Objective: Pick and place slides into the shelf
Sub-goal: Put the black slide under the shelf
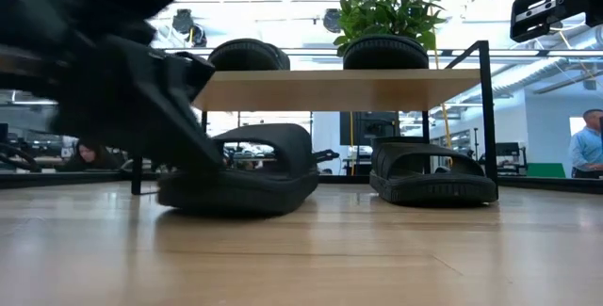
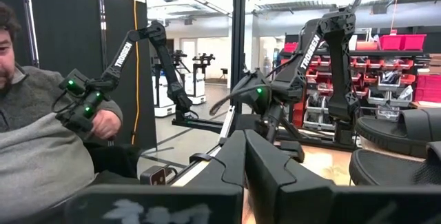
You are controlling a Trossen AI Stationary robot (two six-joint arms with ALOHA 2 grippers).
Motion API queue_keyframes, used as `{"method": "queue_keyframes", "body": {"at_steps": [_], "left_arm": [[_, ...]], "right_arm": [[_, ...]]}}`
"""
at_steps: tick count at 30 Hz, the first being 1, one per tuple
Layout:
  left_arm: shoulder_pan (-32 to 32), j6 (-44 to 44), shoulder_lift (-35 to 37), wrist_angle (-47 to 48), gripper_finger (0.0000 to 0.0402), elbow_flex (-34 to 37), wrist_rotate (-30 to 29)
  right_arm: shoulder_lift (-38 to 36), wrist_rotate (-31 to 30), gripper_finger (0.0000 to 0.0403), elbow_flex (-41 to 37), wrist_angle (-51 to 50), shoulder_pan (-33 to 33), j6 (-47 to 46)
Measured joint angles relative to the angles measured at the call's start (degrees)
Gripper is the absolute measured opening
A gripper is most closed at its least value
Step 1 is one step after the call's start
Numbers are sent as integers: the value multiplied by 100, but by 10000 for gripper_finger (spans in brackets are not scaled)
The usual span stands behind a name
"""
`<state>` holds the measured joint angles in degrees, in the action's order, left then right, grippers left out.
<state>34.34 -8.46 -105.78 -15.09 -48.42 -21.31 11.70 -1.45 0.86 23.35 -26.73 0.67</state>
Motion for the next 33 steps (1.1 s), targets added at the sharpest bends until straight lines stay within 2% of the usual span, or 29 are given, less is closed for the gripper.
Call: {"method": "queue_keyframes", "body": {"at_steps": [13, 17, 23, 27, 33], "left_arm": [[-714, 582, 4, 203, 0, 0, 31], [-874, 761, 9, 330, 0, 0, 196], [-956, 1109, 9, 303, 0, 0, 324], [-875, 1635, 85, 269, 3, 13, 316], [-713, 2007, 683, 343, 23, 13, 191]], "right_arm": [[-2, 0, 0, 0, -2, -2, -2], [0, 0, 0, 0, -2, -1, -2], [0, 0, 0, 2, -2, 0, -27], [0, 0, 0, 0, -4, 1, -42], [3, -2, 0, 0, -17, -1, -35]]}}
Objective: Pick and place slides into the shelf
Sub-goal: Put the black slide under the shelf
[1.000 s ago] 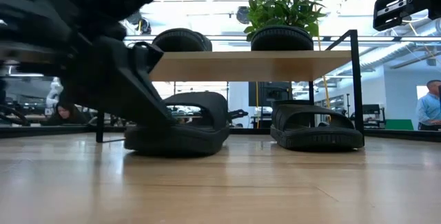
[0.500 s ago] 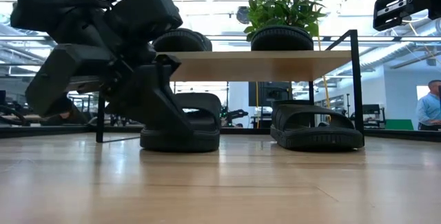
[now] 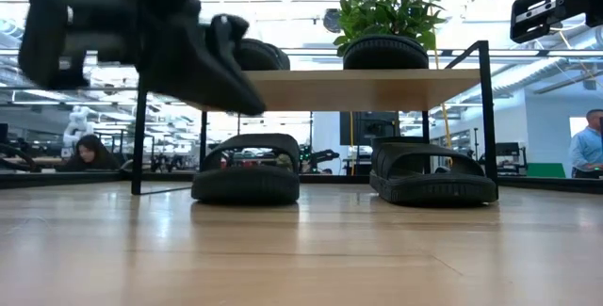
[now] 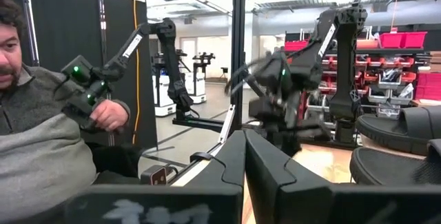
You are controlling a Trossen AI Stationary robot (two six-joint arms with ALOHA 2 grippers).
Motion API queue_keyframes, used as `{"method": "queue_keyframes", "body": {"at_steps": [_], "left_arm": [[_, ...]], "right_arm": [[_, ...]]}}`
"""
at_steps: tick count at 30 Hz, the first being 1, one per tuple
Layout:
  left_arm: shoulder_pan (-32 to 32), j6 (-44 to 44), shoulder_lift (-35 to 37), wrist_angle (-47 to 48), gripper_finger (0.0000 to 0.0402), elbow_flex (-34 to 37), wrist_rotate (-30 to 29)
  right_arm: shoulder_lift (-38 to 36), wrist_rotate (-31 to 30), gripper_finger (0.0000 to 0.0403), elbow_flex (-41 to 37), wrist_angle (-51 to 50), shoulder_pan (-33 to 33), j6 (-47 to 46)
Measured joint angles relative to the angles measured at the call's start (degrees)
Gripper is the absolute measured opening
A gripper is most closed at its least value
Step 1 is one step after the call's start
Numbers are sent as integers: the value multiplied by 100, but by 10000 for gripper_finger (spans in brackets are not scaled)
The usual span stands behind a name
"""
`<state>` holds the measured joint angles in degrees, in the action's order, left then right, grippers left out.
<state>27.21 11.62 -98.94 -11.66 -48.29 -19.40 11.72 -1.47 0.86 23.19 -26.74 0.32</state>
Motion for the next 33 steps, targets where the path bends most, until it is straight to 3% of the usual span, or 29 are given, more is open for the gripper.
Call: {"method": "queue_keyframes", "body": {"at_steps": [5, 9, 17, 33], "left_arm": [[41, -647, 395, 353, 25, -9, 282], [113, -895, 192, 599, 4, -9, 755], [348, -908, -262, 662, 2, -7, -132], [-199, -1140, -272, 1130, 0, -7, -4]], "right_arm": [[2, -7, 0, 0, -9, 1, 7], [2, -16, 0, 0, -10, 2, 14], [2, -18, 0, 1, -12, 0, 13], [2, -20, 0, 0, -7, 1, 9]]}}
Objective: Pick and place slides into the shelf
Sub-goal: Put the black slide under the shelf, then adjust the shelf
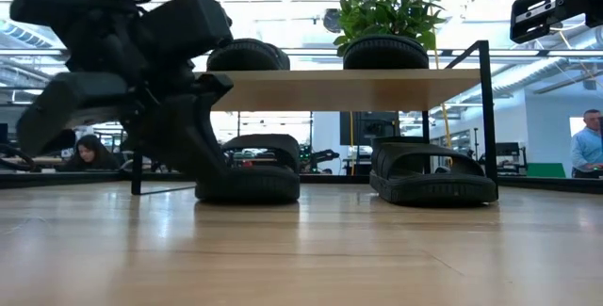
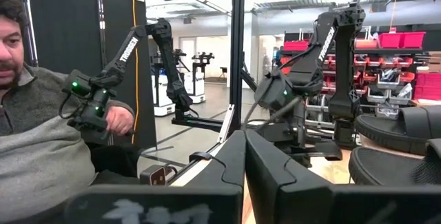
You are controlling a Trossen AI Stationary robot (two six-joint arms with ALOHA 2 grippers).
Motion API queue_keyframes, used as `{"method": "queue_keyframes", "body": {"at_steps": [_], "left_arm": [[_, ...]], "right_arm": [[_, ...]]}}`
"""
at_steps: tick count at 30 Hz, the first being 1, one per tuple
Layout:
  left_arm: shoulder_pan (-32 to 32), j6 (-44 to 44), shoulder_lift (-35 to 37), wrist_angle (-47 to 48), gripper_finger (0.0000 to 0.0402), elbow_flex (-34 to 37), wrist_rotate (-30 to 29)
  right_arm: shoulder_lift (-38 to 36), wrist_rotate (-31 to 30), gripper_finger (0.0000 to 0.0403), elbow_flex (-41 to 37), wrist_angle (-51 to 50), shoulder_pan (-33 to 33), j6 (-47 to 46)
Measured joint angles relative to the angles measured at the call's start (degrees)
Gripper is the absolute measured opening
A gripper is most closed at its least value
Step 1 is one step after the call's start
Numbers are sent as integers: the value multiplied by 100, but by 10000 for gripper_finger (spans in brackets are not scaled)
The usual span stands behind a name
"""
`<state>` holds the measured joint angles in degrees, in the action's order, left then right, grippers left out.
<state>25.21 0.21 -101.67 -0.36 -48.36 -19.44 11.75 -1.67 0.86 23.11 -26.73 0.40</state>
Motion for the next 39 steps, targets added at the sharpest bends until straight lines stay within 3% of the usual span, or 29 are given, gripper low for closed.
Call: {"method": "queue_keyframes", "body": {"at_steps": [7, 12, 16, 20, 25, 31, 39], "left_arm": [[-86, 207, 0, 12, 0, 0, -61], [308, 1181, 276, -37, 0, 0, -5], [815, 1235, 970, 481, 0, 0, -1084], [1139, -50, 1916, 2198, 0, -9, -2826], [1387, -2285, 2678, 4096, 0, -7, -4120], [1775, -3604, 2857, 5071, 0, -7, -4960], [1463, -6566, 2859, 7134, 0, 47, -5103]], "right_arm": [[0, 0, 0, 0, 0, -1, 2], [2, -4, 0, 0, 0, -1, -126], [2, -17, 0, 1, -15, -1, -117], [0, -321, 0, 2, -15, -1, -135], [0, -454, 0, 2, -17, 1, -144], [0, -443, 0, 2, -17, 1, -142], [0, -437, 0, 2, -20, 1, -127]]}}
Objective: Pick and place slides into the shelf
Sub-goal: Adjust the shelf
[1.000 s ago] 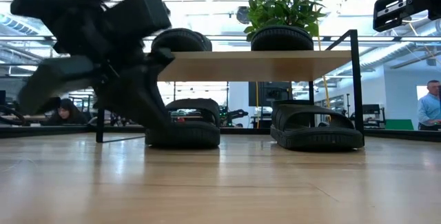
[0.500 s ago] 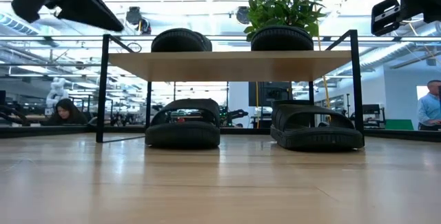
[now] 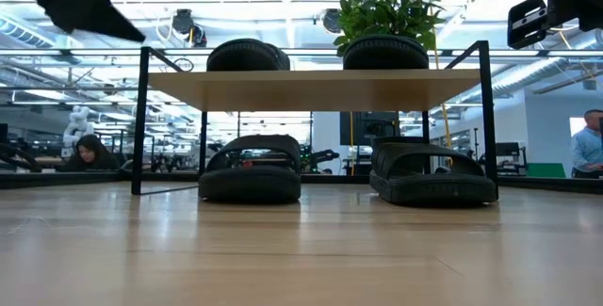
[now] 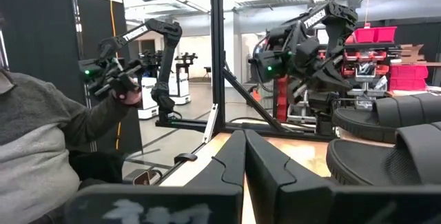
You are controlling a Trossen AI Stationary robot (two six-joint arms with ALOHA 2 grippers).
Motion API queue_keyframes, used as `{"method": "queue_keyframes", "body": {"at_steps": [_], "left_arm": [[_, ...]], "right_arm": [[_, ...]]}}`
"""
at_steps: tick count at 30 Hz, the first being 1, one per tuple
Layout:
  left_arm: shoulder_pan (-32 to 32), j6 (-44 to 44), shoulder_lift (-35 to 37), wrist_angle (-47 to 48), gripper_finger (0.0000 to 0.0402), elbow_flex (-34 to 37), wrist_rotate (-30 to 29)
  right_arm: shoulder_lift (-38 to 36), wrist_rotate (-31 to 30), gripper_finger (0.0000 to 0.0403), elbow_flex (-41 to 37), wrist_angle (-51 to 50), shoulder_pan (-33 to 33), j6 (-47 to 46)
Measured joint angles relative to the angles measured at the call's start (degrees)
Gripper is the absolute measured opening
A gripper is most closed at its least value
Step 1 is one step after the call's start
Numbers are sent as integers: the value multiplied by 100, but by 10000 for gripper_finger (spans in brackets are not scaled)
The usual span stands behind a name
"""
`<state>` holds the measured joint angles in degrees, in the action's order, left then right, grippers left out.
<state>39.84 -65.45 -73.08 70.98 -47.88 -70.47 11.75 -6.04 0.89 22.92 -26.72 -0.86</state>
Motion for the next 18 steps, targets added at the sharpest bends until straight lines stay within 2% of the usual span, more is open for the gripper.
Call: {"method": "queue_keyframes", "body": {"at_steps": [6, 12, 18], "left_arm": [[-235, -141, -2, -122, 0, 415, 408], [-157, -361, 31, -293, 0, 708, 229], [-210, 499, 30, -1154, 0, 750, 170]], "right_arm": [[0, -9, 0, 0, 0, 0, 11], [0, -12, 0, 0, 0, 0, 33], [0, -15, 0, 0, 2, 0, 155]]}}
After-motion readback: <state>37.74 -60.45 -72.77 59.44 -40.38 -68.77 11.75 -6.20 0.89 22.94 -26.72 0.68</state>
